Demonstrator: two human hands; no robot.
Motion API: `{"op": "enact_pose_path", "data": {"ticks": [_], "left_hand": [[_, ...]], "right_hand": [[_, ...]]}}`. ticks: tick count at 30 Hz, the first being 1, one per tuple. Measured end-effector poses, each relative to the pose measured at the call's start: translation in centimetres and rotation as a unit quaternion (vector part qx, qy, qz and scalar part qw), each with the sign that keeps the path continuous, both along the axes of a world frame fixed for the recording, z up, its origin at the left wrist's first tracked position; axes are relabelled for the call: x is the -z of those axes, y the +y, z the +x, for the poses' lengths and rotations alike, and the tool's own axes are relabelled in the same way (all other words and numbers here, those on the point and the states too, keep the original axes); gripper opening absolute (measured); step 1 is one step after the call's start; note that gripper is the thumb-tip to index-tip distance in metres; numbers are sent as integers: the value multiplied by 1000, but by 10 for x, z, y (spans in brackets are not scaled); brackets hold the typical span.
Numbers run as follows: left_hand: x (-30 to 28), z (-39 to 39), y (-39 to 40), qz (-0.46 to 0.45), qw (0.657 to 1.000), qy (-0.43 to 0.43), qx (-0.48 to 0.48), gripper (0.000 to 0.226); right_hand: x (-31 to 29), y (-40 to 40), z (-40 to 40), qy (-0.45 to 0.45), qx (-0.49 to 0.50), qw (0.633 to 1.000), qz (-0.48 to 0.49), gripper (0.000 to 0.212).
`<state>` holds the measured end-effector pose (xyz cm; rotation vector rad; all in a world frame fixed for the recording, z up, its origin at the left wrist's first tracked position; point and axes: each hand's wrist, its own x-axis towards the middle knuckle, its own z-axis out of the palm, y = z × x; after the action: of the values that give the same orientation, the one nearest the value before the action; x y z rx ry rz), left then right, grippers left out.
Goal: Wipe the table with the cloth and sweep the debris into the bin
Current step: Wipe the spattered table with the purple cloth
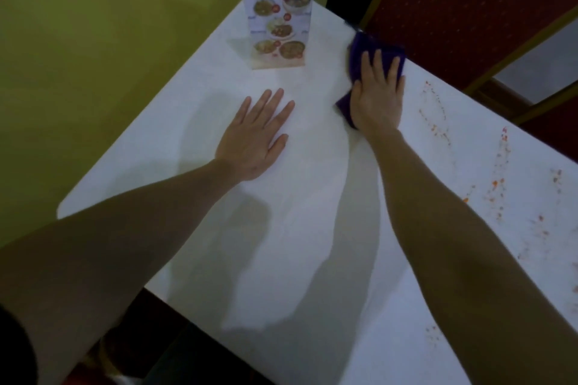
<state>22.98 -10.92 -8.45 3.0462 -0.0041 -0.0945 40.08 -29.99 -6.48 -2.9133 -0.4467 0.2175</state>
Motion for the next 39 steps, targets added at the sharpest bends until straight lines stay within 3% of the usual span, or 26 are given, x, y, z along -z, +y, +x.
{"op": "enact_pose_path", "data": {"ticks": [5, 10, 13, 16, 21, 28, 34, 39], "left_hand": [[-2, -2, -1, 1, 1000, -3, 5, 61], [-3, -2, -1, -2, 1000, -3, 6, 60], [-3, -1, -1, -6, 1000, -5, 6, 60], [-4, -1, -1, -6, 1000, -5, 3, 61], [-2, 0, -2, 7, 1000, 1, 0, 62], [-2, -1, -2, -4, 1000, -3, 3, 62], [-1, 0, -1, -10, 1000, 0, 4, 63], [-3, -1, 0, -13, 1000, -5, 4, 63]], "right_hand": [[-2, -87, 7, 1, 122, 993, 1, 57], [-7, -129, -59, 3, 199, 980, -2, 58], [-8, -114, -110, 5, 165, 986, -13, 61], [-7, -80, -146, 2, 63, 998, -30, 64], [-5, -36, -113, 2, -56, 998, -16, 60], [-6, -92, -33, 2, 87, 996, -4, 60], [-7, -144, -91, 16, 212, 977, -3, 59], [-8, -91, -172, 4, 119, 993, -14, 64]]}}
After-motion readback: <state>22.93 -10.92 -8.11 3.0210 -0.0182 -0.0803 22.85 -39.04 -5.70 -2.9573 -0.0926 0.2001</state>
